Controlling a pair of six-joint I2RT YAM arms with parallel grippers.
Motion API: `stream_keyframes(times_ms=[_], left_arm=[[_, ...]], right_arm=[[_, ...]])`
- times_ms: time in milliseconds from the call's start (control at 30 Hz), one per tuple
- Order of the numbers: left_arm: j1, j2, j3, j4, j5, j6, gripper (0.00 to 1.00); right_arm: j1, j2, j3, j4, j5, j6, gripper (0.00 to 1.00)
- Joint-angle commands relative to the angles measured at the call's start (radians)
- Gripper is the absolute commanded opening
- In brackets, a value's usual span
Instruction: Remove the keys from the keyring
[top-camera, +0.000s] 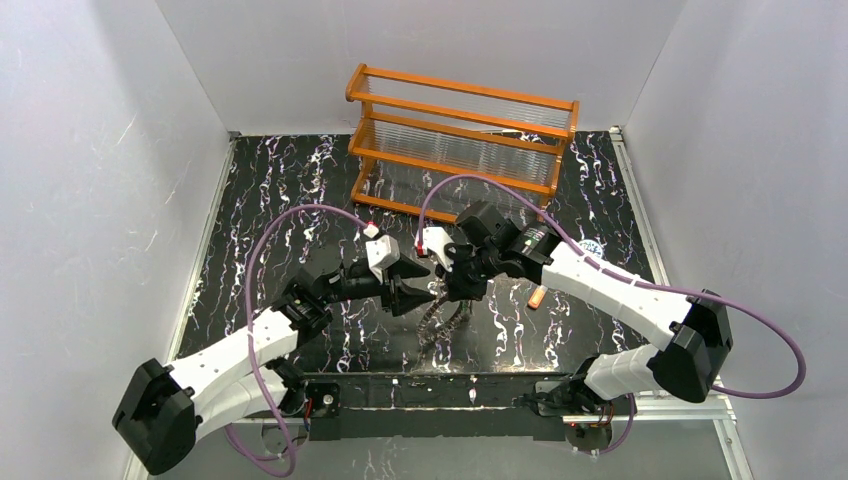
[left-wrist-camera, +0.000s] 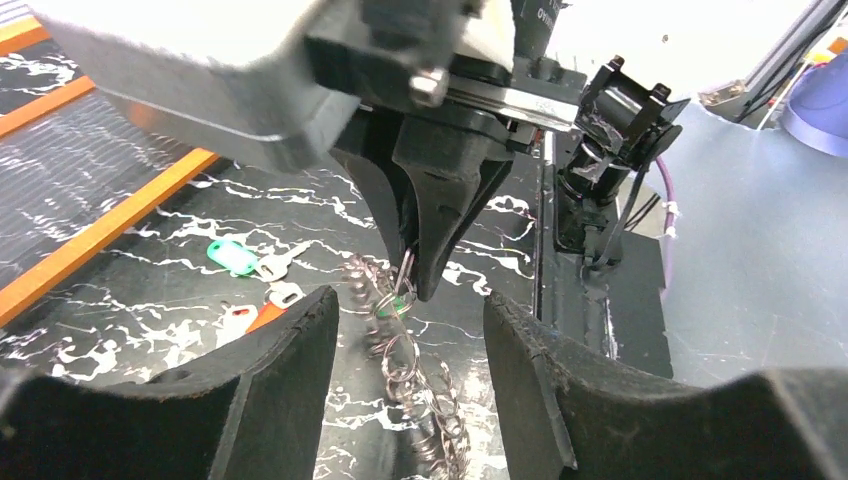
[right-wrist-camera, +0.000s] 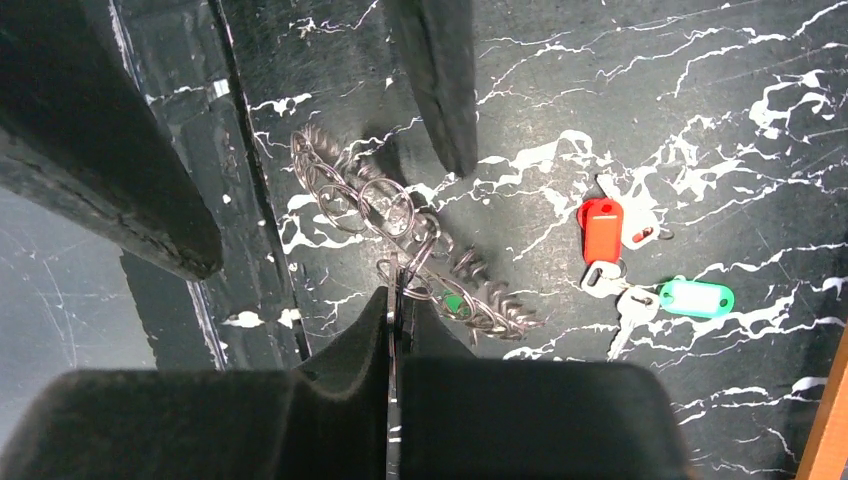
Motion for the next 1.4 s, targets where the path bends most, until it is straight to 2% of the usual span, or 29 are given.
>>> stream_keyframes(times_ms=[0,333,633,867,967,1133,1233,1300,1367], left_arm=[[0.009,0.056,0.010,0.102,0.088,-0.048,0.52],[0.021,0.191,0.058,0.142,0.224,-0.085,0.36],[0.023,0.206,0.069,0.172,0.232,-0.108,0.28],[0.025,0.215,0.070,0.178,0.232,-0.112,0.13],[0.024,0.234,0.074,0.178,0.241,-0.123,0.12],[0.023,0.255,0.084,0.178,0.256,-0.132,0.19],[0.023,0.256,0.087,0.178,0.267,-0.132,0.19],[0.022,0.259,0.089,0.178,0.278,-0.133,0.17],[0.022,0.266,0.094,0.178,0.292,-0.133,0.10]], right_arm=[[-0.002,-0.034,-0.005,0.074,-0.070,-0.107,0.04],[-0.002,-0.038,-0.014,0.095,-0.105,-0.142,0.04],[-0.003,-0.027,-0.021,0.094,-0.127,-0.152,0.04],[-0.002,-0.016,-0.015,0.091,-0.137,-0.153,0.04],[-0.002,-0.005,-0.005,0.086,-0.138,-0.151,0.04],[-0.002,0.006,0.005,0.082,-0.147,-0.150,0.05],[-0.002,0.015,0.009,0.083,-0.149,-0.146,0.05],[-0.002,0.022,0.015,0.082,-0.155,-0.143,0.06],[-0.002,0.029,0.023,0.084,-0.156,-0.137,0.07]])
